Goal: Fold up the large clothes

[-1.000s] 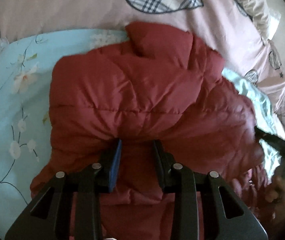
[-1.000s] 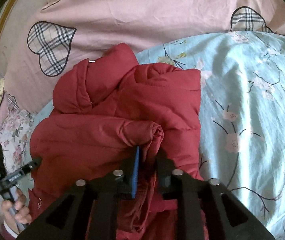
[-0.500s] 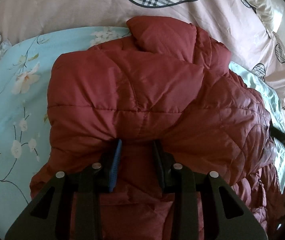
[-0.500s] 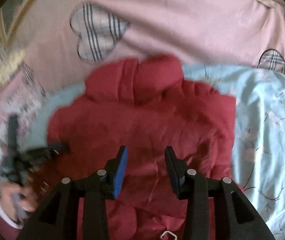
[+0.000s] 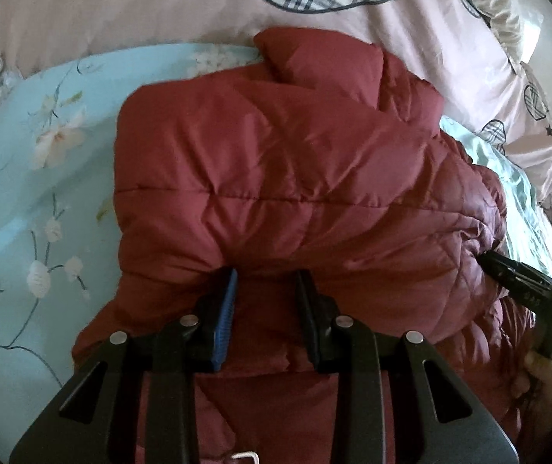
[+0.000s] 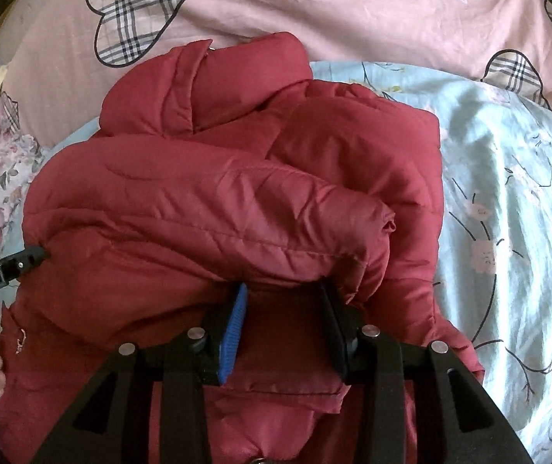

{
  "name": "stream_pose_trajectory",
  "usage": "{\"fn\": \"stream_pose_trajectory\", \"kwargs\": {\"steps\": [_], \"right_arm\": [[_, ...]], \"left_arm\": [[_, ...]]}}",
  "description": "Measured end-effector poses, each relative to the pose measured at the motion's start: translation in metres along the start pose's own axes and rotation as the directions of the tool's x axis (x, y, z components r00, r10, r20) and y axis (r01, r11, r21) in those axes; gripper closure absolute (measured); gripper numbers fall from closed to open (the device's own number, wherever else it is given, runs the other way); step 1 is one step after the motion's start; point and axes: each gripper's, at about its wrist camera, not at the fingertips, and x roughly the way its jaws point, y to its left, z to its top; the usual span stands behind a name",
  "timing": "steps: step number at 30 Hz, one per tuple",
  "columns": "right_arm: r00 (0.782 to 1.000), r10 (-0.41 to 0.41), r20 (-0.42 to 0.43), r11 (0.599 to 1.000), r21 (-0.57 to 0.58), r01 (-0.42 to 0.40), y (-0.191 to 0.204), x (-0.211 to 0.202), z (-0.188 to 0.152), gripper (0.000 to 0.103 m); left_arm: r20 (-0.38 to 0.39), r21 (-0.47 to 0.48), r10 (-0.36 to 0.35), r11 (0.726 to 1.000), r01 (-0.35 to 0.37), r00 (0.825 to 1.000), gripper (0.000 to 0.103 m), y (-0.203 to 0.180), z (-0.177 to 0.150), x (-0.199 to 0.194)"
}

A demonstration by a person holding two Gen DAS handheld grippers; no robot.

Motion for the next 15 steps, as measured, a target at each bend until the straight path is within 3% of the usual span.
{"fn": "stream_pose_trajectory", "kwargs": {"steps": [10,15], "right_arm": [[1.000,-0.002,-0.002,1.000,0.009,0.002,0.000,0.003,0.000,0.064],[1.000,0.002,0.001,1.000,0.016,-0.002,0.002,-0.015,0.000,0.062]], "left_arm": [[-0.018,0.001,0.004,1.000,-0.004,1.000,0.073,-0.001,0.001,0.005],[-0.026,0.000,0.016,1.000,-0.016,1.000,0.073,-0.004,0.005,-0.002]]}}
